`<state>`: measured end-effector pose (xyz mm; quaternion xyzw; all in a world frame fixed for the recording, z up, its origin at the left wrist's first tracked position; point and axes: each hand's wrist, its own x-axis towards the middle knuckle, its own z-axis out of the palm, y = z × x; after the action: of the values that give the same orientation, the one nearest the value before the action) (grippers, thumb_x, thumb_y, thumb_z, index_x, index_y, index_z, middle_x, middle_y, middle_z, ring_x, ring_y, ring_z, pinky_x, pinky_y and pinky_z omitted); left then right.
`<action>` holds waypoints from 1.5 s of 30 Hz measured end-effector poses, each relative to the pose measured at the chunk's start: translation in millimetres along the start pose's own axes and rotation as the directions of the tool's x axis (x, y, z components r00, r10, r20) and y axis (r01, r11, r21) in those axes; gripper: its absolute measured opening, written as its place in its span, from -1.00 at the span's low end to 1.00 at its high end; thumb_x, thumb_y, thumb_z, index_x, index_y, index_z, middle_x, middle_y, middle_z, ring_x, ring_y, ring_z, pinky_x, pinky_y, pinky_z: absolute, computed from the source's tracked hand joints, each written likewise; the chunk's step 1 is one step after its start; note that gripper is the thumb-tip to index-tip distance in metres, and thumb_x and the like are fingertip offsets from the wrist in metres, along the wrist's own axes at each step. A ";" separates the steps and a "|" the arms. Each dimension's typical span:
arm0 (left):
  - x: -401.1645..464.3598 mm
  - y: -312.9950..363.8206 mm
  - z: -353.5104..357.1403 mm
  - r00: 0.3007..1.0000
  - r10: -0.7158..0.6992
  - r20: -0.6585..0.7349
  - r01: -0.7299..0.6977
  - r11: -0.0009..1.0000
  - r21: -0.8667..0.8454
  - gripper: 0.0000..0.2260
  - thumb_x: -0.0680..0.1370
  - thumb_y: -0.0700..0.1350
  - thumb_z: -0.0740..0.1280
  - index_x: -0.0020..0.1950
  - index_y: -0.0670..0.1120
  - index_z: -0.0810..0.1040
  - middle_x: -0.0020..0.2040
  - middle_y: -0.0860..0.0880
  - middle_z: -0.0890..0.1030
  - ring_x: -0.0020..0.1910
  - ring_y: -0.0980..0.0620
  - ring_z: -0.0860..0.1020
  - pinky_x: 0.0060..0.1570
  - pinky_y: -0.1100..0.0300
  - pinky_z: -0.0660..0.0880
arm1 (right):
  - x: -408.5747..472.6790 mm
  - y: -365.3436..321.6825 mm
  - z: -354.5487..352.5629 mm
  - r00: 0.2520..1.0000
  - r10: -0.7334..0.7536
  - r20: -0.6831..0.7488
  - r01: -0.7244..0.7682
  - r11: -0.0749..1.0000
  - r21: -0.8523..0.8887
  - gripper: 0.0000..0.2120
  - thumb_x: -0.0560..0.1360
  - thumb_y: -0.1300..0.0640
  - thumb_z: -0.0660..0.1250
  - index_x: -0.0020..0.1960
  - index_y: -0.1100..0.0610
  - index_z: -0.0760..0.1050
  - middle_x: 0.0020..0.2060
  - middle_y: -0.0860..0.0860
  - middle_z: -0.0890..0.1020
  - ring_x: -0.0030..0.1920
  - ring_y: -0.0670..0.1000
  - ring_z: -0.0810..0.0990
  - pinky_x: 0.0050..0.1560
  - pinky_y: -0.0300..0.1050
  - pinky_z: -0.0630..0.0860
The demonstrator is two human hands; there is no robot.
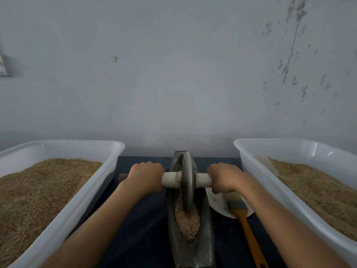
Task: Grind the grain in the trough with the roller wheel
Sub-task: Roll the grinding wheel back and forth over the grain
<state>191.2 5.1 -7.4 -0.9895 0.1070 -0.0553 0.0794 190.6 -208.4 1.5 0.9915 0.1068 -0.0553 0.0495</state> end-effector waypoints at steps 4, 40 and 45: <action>-4.5 -2.3 -5.6 0.978 0.028 0.207 -0.014 0.997 -0.073 -0.60 0.40 -0.02 0.45 0.20 -0.04 0.49 0.01 -0.01 0.59 -0.11 0.02 0.51 -0.13 0.14 0.40 | -6.6 0.2 -7.6 0.976 -0.010 0.217 -0.016 0.993 0.118 -0.68 0.43 0.22 0.40 0.17 0.15 0.48 -0.18 0.03 0.55 -0.28 -0.05 0.54 -0.38 -0.26 0.41; 0.1 4.9 6.9 0.981 -0.042 -0.189 0.047 0.999 0.019 -0.76 0.52 -0.03 0.31 0.17 -0.01 0.45 0.07 -0.02 0.57 0.04 -0.03 0.54 -0.12 0.15 0.33 | 5.6 -2.1 7.0 0.982 0.025 -0.186 -0.027 1.000 -0.010 -0.76 0.47 0.19 0.31 0.13 0.06 0.50 -0.05 0.04 0.61 -0.07 0.07 0.58 -0.14 -0.06 0.46; -2.6 -0.2 -5.2 0.992 0.005 0.125 -0.003 1.000 -0.015 -0.60 0.42 -0.01 0.43 0.23 -0.02 0.47 0.05 -0.02 0.58 -0.01 -0.01 0.54 -0.12 0.14 0.39 | -6.1 -1.7 -6.7 0.992 0.009 0.123 -0.015 0.999 0.043 -0.68 0.43 0.19 0.39 0.17 0.16 0.49 -0.14 0.04 0.56 -0.24 -0.01 0.54 -0.37 -0.23 0.38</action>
<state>188.1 5.1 -2.6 -0.9914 0.1040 0.0077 0.0785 185.0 -207.3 8.7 0.9877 0.0964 -0.1184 0.0346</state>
